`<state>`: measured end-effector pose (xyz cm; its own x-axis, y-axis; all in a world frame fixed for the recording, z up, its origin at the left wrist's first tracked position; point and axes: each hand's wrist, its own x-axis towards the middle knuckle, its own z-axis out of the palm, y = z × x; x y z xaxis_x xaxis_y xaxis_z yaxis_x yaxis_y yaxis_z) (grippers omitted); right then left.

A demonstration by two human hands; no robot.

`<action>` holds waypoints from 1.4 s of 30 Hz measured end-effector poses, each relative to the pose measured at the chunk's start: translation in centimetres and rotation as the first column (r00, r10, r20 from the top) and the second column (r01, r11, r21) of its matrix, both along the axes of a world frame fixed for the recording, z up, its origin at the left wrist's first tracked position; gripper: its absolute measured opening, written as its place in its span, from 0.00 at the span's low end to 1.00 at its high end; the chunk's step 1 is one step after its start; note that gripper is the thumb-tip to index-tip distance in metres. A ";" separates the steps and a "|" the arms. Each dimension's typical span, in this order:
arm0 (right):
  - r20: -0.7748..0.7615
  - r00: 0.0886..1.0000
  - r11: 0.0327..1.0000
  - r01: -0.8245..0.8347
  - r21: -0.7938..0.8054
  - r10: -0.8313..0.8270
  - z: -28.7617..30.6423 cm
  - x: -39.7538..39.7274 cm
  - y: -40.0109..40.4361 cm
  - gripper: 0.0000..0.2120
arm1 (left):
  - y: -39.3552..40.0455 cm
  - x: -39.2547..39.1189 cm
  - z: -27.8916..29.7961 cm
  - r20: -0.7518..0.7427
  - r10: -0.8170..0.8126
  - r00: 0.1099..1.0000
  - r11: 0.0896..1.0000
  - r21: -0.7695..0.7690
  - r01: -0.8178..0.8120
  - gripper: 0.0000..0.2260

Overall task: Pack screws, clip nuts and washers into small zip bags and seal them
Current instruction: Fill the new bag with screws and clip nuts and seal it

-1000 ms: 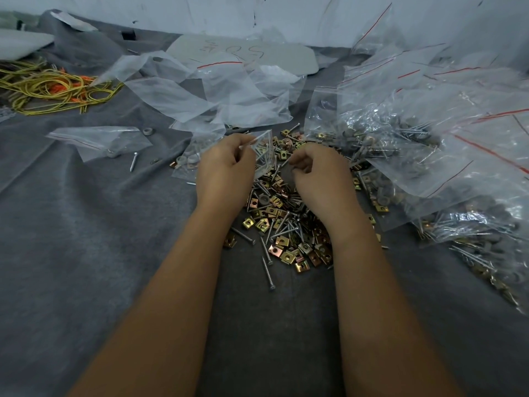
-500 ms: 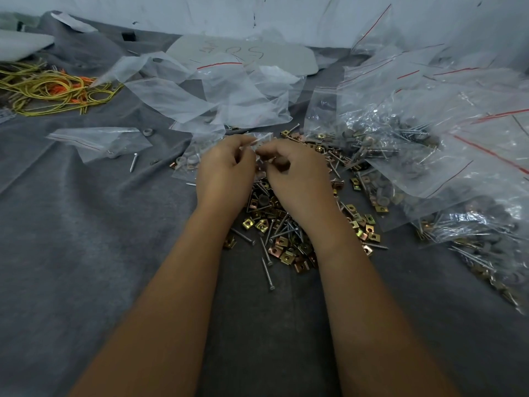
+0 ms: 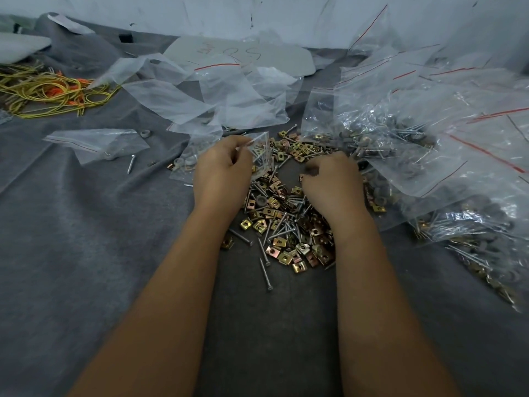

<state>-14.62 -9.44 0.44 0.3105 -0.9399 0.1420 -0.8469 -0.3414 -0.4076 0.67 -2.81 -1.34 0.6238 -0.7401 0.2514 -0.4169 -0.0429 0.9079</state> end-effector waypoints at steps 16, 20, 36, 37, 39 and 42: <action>0.164 0.986 1.000 -0.011 -0.014 0.013 0.3 -0.2 0.1 0.15 | 0.0 0.0 0.1 0.007 0.003 1.000 1.000 0.012 -0.003 0.13; -0.061 0.998 0.988 -0.026 -0.152 0.017 0.1 0.4 0.6 0.14 | 0.0 -0.1 0.1 0.015 0.009 1.000 1.000 0.011 -0.009 0.13; 0.477 0.878 0.999 -0.037 -0.015 0.039 0.5 1.1 0.9 0.06 | -0.1 0.1 0.0 0.010 0.000 1.000 1.000 -0.006 0.000 0.13; 0.539 0.842 0.999 -0.045 0.018 0.028 0.6 1.2 0.9 0.08 | -0.1 0.0 0.0 0.008 0.000 1.000 1.000 -0.006 0.000 0.13; 0.594 0.804 0.997 -0.057 0.057 0.012 0.7 1.1 0.9 0.11 | -0.1 0.0 -0.1 0.005 -0.004 1.000 1.000 -0.007 0.004 0.12; 0.503 0.864 0.997 -0.058 0.046 0.028 0.6 0.8 0.8 0.09 | 0.0 0.0 -0.1 -0.005 -0.008 1.000 1.000 -0.009 0.008 0.13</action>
<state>-13.83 -8.62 1.09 0.2521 -0.9385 0.2360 -0.5074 -0.3359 -0.7936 0.64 -2.84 -1.44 0.6191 -0.7426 0.2555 -0.4130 -0.0311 0.9102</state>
